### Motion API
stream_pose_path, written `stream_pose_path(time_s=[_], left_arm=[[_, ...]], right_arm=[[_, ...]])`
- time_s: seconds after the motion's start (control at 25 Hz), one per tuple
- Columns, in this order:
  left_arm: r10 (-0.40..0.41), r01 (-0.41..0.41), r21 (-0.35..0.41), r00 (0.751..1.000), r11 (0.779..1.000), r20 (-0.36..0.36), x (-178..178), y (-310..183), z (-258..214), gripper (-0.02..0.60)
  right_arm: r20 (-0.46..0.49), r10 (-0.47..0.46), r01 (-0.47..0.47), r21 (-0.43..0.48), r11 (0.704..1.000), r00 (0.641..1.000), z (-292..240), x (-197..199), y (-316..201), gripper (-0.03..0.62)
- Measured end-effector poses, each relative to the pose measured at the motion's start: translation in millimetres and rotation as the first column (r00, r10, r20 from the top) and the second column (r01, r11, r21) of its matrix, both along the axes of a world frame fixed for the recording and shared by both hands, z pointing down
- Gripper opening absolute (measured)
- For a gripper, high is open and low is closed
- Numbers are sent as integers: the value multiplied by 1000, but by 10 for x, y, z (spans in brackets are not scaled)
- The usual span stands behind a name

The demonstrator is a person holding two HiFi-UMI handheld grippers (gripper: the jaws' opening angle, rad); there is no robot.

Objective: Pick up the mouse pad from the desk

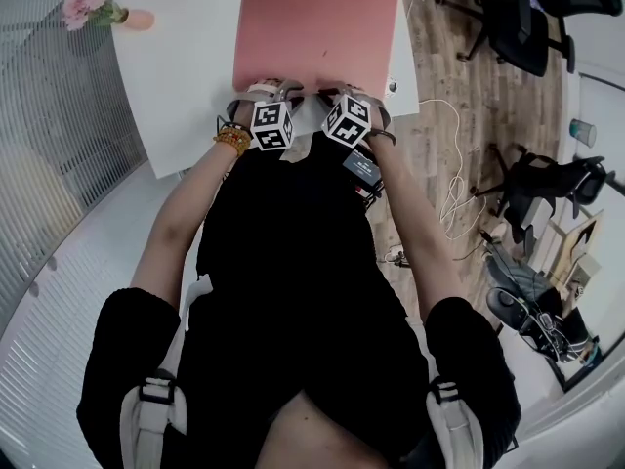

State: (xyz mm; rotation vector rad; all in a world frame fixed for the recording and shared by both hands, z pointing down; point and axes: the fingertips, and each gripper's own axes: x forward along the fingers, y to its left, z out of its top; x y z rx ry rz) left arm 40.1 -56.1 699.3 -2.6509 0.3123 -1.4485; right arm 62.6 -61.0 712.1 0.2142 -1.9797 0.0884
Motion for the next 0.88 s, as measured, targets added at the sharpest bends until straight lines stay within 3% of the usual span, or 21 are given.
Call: stream_pose_path(time_s=[0.24,0.36,0.4,0.48,0.6,0.64,0.76,0.88], left_arm=[[37,-37,-9,999,999,-32,180,52,-135,144],[-37,37,11,999,999,20,130,-101,16,144],[-76,75,26,997,997,31,85,-182,53,138],[-142,141,45,990,989,21,25,-330,49,49],[-181,181,6,983,983,-10,31,-428,-24,25],[-195,194,-12,981,981,-17,29,-439,-35,25],[-246,244,-53,968,968,-41,6,-460,-69,23],[-264,260,-67,963,963,-58,8,-470,-125,31]], right_arm=[[37,49,-50,18,999,998,-144,8,-94,38],[51,52,-54,40,998,997,-227,6,-136,38],[56,55,-58,46,997,997,-252,4,-145,38],[75,72,-77,63,995,995,-309,18,-178,38],[117,99,-109,83,991,988,-376,39,-230,44],[121,95,-105,82,991,988,-370,31,-215,56],[82,64,-69,59,996,995,-230,12,-121,220],[70,92,-97,69,993,993,-103,1,-176,229]])
